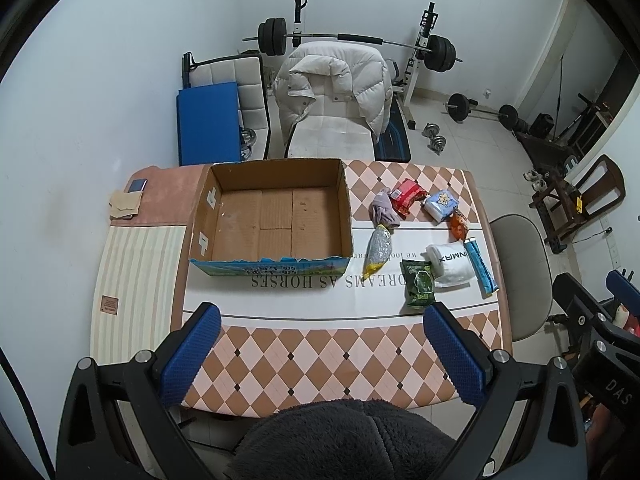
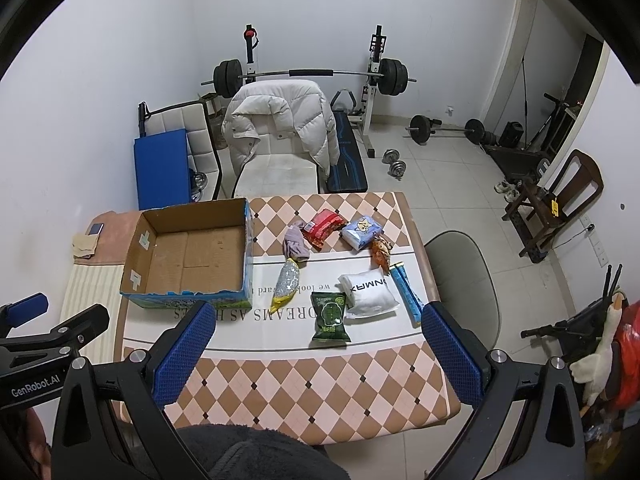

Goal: Organize soft objects

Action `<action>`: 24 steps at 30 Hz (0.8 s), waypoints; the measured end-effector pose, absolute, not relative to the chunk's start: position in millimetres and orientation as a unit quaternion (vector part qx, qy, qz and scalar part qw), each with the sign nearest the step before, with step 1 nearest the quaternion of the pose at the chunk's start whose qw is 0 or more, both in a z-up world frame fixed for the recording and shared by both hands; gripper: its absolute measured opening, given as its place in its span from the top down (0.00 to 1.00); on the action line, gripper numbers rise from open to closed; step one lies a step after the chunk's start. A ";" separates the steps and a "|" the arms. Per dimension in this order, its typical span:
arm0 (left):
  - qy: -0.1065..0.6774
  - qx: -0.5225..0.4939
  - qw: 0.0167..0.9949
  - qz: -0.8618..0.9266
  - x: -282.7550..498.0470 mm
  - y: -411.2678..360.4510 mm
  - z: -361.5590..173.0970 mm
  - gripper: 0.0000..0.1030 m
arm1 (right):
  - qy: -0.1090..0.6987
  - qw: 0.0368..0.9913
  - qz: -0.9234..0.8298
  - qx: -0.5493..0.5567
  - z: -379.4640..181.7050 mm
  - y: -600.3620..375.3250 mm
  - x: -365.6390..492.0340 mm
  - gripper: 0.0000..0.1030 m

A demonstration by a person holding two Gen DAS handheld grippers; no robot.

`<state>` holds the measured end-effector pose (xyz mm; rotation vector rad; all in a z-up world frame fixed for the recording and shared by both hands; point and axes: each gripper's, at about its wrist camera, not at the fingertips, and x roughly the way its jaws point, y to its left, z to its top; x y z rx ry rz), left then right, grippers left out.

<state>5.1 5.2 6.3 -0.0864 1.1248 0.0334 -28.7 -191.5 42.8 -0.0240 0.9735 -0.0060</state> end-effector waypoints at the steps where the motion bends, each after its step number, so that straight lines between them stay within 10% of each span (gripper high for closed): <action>1: 0.533 -0.041 0.845 0.016 4.8 5.2 5.8 0.00 | 0.468 0.884 -0.003 -0.010 43.3 -189.9 -28.5 0.00; 24: 0.553 -0.045 0.832 -0.005 35.3 -0.8 -42.0 0.00 | 0.492 0.870 -0.006 0.023 0.9 -221.4 11.0 0.00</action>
